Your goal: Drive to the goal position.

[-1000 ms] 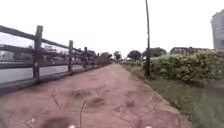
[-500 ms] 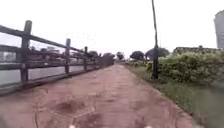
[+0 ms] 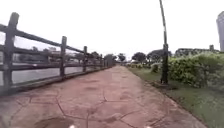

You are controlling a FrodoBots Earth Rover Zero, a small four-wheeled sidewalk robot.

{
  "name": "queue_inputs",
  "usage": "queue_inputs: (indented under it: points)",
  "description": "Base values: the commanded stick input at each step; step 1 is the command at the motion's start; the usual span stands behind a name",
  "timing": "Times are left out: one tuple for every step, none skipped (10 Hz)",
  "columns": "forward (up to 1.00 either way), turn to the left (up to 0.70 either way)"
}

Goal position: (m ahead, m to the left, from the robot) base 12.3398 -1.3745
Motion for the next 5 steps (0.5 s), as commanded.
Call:
queue_inputs:
  points:
    - [1.0, 0.02]
    - [1.0, 0.02]
    - [1.0, 0.02]
    - [1.0, 0.02]
    - [1.0, 0.02]
